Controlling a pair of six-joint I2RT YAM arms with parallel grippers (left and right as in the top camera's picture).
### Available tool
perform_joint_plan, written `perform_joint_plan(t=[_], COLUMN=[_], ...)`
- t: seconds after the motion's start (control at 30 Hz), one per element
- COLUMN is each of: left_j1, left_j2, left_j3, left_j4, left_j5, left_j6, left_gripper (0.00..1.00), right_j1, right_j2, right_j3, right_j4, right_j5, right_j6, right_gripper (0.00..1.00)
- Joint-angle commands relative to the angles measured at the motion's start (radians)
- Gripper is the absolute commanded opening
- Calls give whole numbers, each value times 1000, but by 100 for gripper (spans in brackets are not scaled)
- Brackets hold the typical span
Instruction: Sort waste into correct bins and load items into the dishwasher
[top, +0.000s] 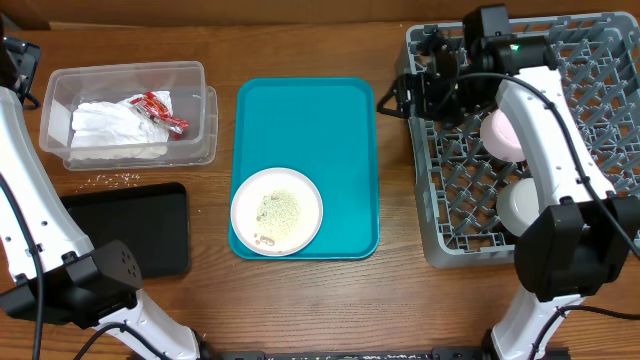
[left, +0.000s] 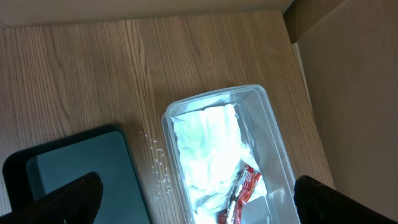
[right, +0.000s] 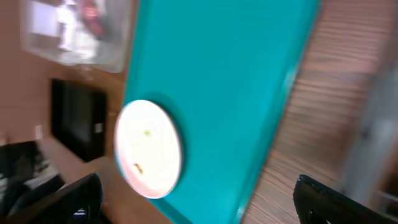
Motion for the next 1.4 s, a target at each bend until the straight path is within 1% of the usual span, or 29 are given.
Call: perform_joint_plan(t=[0.0,0.1,0.2,0.37,0.53,0.83,0.97,1.13,1.2,1.3,1.37], left_j1=[-6,-6,-6,-6,-7,-7,-9,-8,-10,-11,-11], left_j2=[9,9,9,9,9,9,9,9,9,9,9], left_j3=[0,0,0,0,0,0,0,0,0,0,0], left_j4=[1,1,1,1,1,1,1,1,3,10,5], left_j5=[-13,-13,-13,-13,-13,-13,-13,-13,40,240,332], left_j6=[9,9,9,9,9,9,9,9,7,8,8], left_gripper=[100,100,100,100,100,100,100,100,100,100,100], right_j1=[46,79,85,14,-109,-338,-405,-451,-457,-457,-457], right_j2=[-39,-39,-40,-57,-75,-79,-79,-79,-78,-78,-78], right_j3=[27,27,34,100,171,172,172,172,172,172,172], right_j4=[11,29,42,4,-86,-147,-145,-145,-144,-145,-144], right_j5=[-112,-107,-81,87,167,180,180,179,180,179,179], right_j6=[-2,2,94,236,239,239,239,239,238,239,238], right_gripper=[100,100,100,100,100,100,100,100,100,100,100])
